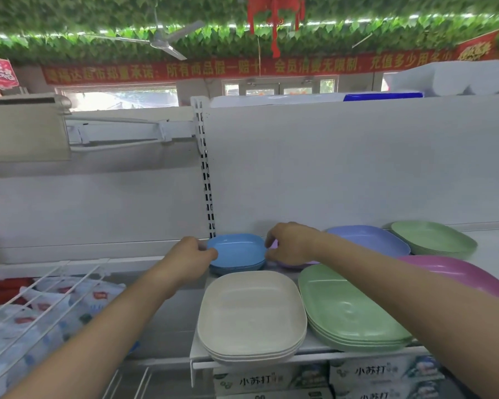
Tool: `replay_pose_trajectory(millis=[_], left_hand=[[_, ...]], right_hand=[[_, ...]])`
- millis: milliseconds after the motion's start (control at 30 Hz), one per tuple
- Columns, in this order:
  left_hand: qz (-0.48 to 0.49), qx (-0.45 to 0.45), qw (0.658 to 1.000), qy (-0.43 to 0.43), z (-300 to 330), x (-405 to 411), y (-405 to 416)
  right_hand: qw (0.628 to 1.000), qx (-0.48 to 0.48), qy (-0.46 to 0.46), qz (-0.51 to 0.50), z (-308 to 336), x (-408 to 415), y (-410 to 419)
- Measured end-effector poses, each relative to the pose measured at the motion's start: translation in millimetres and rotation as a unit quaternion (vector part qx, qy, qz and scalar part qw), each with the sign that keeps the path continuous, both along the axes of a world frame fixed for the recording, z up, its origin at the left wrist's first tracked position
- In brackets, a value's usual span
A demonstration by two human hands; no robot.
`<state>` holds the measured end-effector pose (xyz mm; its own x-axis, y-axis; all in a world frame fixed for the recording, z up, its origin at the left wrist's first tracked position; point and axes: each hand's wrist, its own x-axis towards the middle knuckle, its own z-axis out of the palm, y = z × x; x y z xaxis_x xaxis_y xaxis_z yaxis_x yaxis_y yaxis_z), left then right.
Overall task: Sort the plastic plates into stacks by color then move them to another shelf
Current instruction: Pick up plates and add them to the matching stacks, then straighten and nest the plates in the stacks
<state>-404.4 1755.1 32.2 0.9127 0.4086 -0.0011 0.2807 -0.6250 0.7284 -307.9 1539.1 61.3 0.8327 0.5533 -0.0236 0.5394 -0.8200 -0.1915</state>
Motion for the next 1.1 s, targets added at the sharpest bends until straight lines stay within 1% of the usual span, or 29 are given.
replay_pose_trajectory(millis=[100, 233, 367, 500, 633, 733, 833, 967, 1100], left_hand=[[0.008, 0.012, 1.0, -0.014, 5, 3, 1], [0.027, 0.08, 0.993, -0.077, 28, -3, -14], [-0.029, 0.078, 0.992, -0.098, 49, -15, -62], [-0.078, 0.079, 0.986, -0.126, 62, -20, -135], [-0.149, 0.085, 0.974, -0.15, 67, -17, -240], [-0.199, 0.143, 0.956, -0.162, 63, -9, -337], [-0.256, 0.216, 0.926, -0.175, 56, -2, -437], [-0.341, 0.221, 0.893, -0.193, 45, 4, -568], [-0.423, 0.236, 0.85, -0.21, 28, 3, -686]], right_hand=[[1.0, 0.025, -0.011, 0.004, -1, 7, -6], [0.997, 0.07, -0.026, 0.028, 6, 4, -25], [0.992, 0.114, -0.029, 0.044, 13, -11, -61], [0.984, 0.161, -0.029, 0.065, 23, -36, -127], [0.98, 0.187, -0.053, 0.044, 30, -65, -233], [0.978, 0.199, -0.066, 0.001, 26, -83, -336], [0.97, 0.217, -0.102, -0.048, 16, -108, -445], [0.961, 0.204, -0.131, -0.133, 1, -143, -579], [0.949, 0.182, -0.158, -0.201, -8, -176, -691]])
